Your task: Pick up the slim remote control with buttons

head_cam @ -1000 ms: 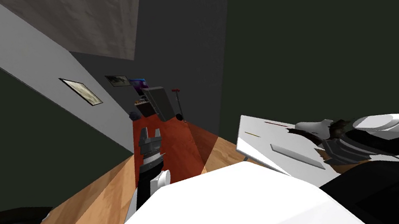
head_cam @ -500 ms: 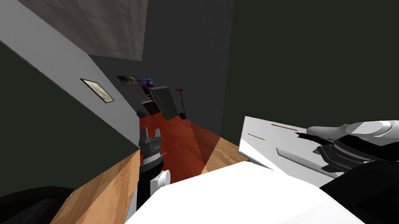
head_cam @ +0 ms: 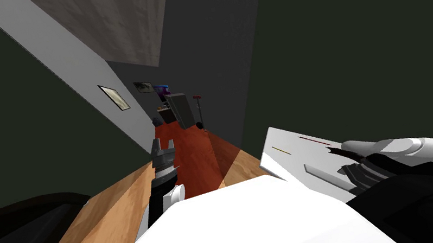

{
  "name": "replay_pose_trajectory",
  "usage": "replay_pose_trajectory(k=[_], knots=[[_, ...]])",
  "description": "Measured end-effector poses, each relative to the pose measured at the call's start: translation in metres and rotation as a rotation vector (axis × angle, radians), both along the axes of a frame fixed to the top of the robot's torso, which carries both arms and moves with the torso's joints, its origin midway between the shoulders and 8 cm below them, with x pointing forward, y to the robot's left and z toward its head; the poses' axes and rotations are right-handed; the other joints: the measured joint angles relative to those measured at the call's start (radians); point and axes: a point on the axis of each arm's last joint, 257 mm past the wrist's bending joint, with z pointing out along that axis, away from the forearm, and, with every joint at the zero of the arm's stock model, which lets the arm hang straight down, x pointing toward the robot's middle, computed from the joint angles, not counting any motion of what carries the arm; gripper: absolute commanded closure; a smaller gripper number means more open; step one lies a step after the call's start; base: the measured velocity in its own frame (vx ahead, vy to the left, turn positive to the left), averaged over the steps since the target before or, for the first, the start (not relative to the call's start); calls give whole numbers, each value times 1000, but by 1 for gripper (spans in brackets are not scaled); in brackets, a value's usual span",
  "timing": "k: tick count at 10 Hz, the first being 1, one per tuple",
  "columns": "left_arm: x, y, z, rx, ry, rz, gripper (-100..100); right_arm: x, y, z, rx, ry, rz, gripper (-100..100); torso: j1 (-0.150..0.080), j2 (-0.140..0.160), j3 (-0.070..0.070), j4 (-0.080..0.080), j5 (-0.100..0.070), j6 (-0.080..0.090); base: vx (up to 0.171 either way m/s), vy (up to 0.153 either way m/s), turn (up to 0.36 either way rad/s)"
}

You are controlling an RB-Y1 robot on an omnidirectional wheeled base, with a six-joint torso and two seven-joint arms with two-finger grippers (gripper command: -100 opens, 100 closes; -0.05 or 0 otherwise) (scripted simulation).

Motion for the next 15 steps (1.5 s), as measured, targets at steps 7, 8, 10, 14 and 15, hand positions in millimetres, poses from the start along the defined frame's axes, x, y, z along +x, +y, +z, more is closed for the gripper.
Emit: replay_pose_trajectory(k=[7,8,10,14,15], knots=[[0,0,0,0,0,0,0,-11,0,-15,-4,-1,-11,100,3,1,0,0,1,0,3,4,24],[0,0,0,0,0,0,0,-11,0,-15,-4,-1,-11,100,3,1,0,0,1,0,0,0,0],[0,0,0,0,0,0,0,-11,0,-15,-4,-1,-11,0,3,1,0,0,1,0,0,0,0],[0,0,0,0,0,0,0,-12,-20,8,-44,23,-12,-100,9,3,2,1,2,0,-31,70,49],[0,0,0,0,0,0,0,-16,-24,15,-50,38,-18,-100,9,2,1,0,3,0,14,50,196]])
